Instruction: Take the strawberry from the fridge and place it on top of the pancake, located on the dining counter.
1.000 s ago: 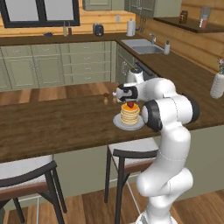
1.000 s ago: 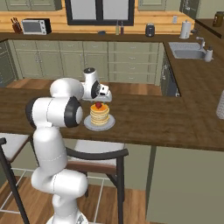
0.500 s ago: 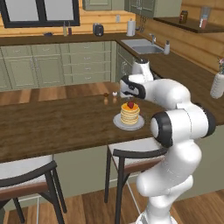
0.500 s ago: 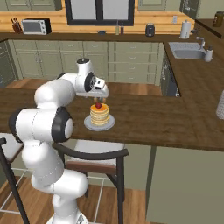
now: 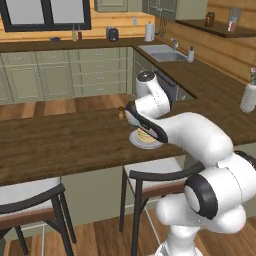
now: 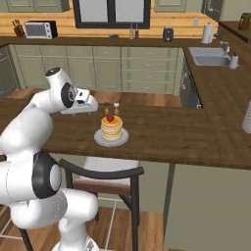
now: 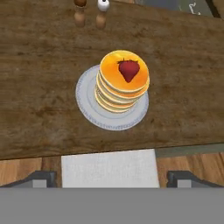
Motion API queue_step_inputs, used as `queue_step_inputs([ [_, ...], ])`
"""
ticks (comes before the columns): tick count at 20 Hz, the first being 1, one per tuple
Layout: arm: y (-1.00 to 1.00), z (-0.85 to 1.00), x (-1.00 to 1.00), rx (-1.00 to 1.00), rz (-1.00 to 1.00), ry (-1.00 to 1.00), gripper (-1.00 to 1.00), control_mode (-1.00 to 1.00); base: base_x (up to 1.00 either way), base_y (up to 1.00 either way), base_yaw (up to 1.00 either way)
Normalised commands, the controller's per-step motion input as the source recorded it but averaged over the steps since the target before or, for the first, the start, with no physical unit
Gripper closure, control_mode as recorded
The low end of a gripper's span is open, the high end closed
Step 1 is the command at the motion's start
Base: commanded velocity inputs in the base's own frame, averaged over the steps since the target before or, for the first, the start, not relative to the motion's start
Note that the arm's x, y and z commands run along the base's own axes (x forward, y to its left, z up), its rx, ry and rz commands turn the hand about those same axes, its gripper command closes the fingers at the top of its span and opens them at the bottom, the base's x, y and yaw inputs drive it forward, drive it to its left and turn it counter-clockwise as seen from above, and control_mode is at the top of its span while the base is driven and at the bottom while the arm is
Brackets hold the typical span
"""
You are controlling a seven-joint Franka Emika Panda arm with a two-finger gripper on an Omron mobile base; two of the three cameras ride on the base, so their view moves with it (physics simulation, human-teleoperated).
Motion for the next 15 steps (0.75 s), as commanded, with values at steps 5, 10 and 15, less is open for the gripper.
queue_step_inputs([
  [5,0.24,-0.02,-0.96,-0.02,0.06,-0.02,-1.0,-1.0,0.0,0.0,0.0],
  [10,0.12,-0.13,-0.66,-0.01,0.09,0.0,-1.0,-1.0,0.0,0.0,0.0],
  [15,0.48,-0.19,-0.06,-0.16,0.0,0.08,-1.0,-1.0,0.0,0.0,0.0],
])
